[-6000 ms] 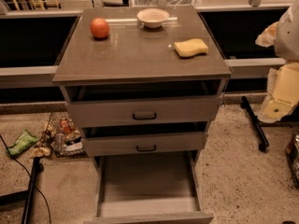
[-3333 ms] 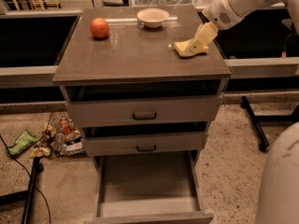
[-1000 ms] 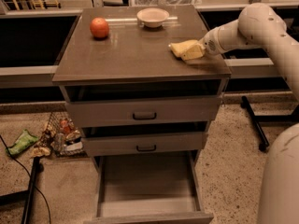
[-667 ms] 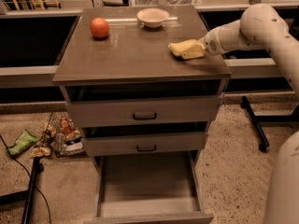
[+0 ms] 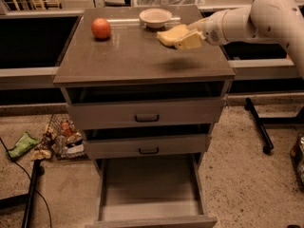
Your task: Place sponge into bottom drawer
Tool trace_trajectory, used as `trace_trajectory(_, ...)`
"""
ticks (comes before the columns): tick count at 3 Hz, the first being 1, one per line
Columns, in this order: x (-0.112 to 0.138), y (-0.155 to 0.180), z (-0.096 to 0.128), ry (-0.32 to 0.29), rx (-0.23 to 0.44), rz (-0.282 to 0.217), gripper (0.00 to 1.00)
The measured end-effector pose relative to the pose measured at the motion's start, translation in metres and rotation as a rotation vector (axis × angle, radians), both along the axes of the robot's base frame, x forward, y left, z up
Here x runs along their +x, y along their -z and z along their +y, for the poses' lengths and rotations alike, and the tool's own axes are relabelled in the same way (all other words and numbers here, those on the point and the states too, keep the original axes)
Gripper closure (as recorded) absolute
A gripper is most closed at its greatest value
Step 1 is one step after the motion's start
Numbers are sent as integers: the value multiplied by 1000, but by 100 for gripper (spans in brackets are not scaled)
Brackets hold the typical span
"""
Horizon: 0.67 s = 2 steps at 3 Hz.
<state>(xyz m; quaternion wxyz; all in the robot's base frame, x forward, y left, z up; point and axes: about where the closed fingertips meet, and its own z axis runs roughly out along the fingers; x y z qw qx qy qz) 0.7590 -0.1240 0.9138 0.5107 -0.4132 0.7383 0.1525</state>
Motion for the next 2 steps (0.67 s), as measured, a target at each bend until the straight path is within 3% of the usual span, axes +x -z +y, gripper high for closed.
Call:
trace_trajectory(1,-11,-22,20,-81,-44,-49,100)
trace_trajectory(2,-12,-21,21,-86,-48,-48,100)
